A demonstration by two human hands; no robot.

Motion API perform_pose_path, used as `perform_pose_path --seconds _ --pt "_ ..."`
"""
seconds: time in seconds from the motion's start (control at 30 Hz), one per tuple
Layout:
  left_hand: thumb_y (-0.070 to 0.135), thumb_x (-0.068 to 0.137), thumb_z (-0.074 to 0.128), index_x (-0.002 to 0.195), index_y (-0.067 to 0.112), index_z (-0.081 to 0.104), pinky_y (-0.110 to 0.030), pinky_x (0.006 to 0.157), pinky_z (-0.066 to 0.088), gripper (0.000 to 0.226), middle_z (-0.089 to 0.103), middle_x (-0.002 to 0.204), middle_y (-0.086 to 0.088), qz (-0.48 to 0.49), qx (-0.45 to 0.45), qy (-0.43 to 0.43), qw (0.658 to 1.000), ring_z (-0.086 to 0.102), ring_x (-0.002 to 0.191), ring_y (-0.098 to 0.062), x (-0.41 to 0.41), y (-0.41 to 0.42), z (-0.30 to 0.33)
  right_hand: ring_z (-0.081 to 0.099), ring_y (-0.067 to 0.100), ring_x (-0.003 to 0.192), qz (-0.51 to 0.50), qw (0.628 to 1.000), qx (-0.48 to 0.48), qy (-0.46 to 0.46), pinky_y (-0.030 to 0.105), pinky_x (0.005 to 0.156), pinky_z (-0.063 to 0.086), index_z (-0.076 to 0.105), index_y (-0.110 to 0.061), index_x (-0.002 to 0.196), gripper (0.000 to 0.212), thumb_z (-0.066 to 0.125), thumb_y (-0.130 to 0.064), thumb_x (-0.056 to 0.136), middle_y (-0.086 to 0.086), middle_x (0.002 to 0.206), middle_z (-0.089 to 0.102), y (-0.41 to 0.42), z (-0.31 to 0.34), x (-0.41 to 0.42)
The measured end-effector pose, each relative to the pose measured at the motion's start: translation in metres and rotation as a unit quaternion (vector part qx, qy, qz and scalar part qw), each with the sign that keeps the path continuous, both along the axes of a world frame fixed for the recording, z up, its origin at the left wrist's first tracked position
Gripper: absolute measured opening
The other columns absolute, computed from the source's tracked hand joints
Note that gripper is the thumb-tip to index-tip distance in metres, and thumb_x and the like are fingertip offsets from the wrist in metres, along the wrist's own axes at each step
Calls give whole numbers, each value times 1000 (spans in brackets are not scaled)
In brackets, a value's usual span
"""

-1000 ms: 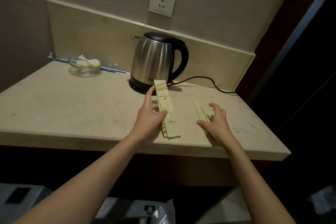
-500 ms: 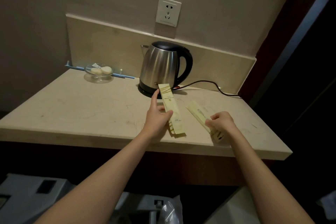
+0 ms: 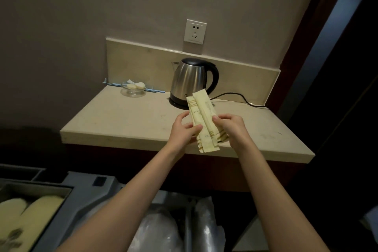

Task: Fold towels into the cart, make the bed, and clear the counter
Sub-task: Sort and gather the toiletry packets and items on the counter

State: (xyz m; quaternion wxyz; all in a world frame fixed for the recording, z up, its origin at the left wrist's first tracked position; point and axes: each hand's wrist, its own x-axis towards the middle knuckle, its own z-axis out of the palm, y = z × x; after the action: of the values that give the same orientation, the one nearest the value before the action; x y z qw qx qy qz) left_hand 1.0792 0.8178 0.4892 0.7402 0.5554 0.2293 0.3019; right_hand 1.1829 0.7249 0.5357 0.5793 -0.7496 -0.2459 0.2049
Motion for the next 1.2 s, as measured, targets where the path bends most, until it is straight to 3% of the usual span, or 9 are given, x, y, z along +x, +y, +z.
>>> perform_pose_path --seconds 0.2,0.33,0.47,0.53,0.67,0.8,1.0,1.13,1.2 --pt "5 90 59 125 7 56 -32 72 58 35 70 107 -11 12 -50 1 999 68 95 -22 -83 13 9 67 18 74 74 997 17 19 22 47 49 61 -8 107 20 63 -19 91 10 91 68 28 -5 -80" --pt "5 88 62 124 4 56 -32 77 58 37 69 108 -15 61 -82 -3 995 69 93 -23 -152 40 10 68 19 75 113 993 13 20 23 48 49 59 -6 111 26 63 -23 91 13 96 68 66 -19 -145" --pt "1 86 64 130 7 50 -25 66 58 46 68 101 -8 68 -46 32 996 68 87 -18 -232 69 7 65 16 72 156 988 -9 5 21 47 48 59 -9 108 25 64 -26 90 9 91 67 103 -29 -214" --pt "-1 85 64 132 6 49 -24 64 58 50 69 98 -6 68 -27 49 996 68 85 -15 -274 85 3 66 17 76 197 980 -27 14 24 55 53 60 -7 111 29 65 -25 89 9 93 68 121 -32 -248" --pt "-2 84 65 131 7 50 -24 64 57 50 68 101 -6 77 14 116 990 67 84 -13 -359 128 -7 68 16 82 250 966 -61 33 20 56 52 60 -5 115 31 65 -23 89 8 96 70 163 -45 -323" --pt "3 83 68 135 12 47 -28 71 58 57 66 110 -5 58 43 190 979 66 89 -15 -443 187 -27 68 19 90 253 965 -64 41 25 67 54 60 -7 116 34 66 -25 88 8 102 69 216 -74 -405" --pt "8 80 73 133 15 49 -29 73 57 59 67 113 -6 52 55 276 958 67 94 -16 -557 271 -58 71 21 86 260 956 -93 102 32 73 59 63 -5 111 32 68 -25 86 11 99 70 295 -112 -520" --pt "10 80 74 131 14 52 -26 65 56 56 69 110 -7 48 61 311 947 68 90 -15 -611 311 -75 70 18 78 259 949 -121 130 24 59 56 65 -1 103 24 66 -19 88 11 93 70 333 -124 -574" --pt "11 80 74 131 14 52 -27 67 56 56 68 113 -7 47 66 331 940 68 92 -16 -634 330 -81 70 18 79 264 946 -128 142 24 58 56 64 0 103 22 66 -16 88 11 96 69 352 -131 -595"
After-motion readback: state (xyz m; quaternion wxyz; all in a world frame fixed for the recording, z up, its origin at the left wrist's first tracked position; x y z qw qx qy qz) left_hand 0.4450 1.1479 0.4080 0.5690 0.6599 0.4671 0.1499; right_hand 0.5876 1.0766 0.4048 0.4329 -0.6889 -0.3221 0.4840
